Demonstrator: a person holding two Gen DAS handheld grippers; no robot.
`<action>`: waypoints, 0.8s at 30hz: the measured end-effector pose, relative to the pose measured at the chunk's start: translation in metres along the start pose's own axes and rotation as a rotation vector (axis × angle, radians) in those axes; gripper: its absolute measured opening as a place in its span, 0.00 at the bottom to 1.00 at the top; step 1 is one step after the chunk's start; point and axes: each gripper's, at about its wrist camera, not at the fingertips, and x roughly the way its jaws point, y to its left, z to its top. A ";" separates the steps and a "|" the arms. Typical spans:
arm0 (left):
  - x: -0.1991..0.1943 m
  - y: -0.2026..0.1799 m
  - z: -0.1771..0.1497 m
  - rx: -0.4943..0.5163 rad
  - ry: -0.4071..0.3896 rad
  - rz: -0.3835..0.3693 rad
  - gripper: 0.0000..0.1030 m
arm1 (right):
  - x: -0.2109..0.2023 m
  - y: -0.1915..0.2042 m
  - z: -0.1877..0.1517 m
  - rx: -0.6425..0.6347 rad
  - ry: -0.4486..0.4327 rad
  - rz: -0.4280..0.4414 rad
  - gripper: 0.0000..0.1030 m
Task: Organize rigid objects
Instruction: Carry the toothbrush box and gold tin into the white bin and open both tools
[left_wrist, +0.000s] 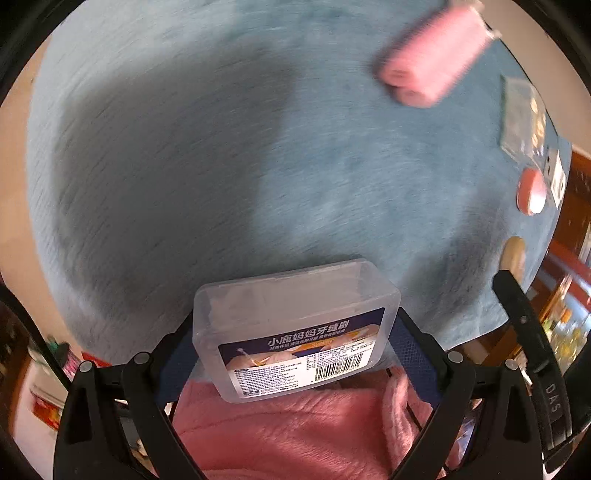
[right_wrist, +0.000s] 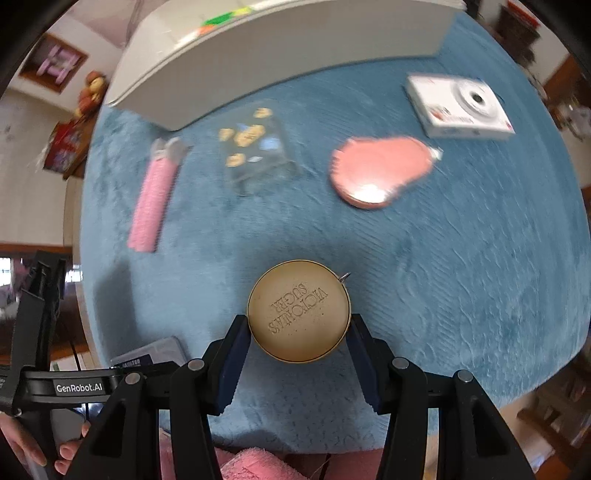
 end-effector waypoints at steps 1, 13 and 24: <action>0.001 0.007 -0.005 -0.018 -0.005 -0.002 0.93 | -0.001 0.005 0.000 -0.022 -0.002 0.000 0.52; -0.056 0.046 -0.040 -0.134 -0.157 -0.019 0.93 | -0.032 0.025 0.023 -0.124 -0.027 0.115 0.52; -0.142 0.020 -0.022 -0.105 -0.373 -0.023 0.93 | -0.076 0.041 0.068 -0.180 -0.115 0.182 0.52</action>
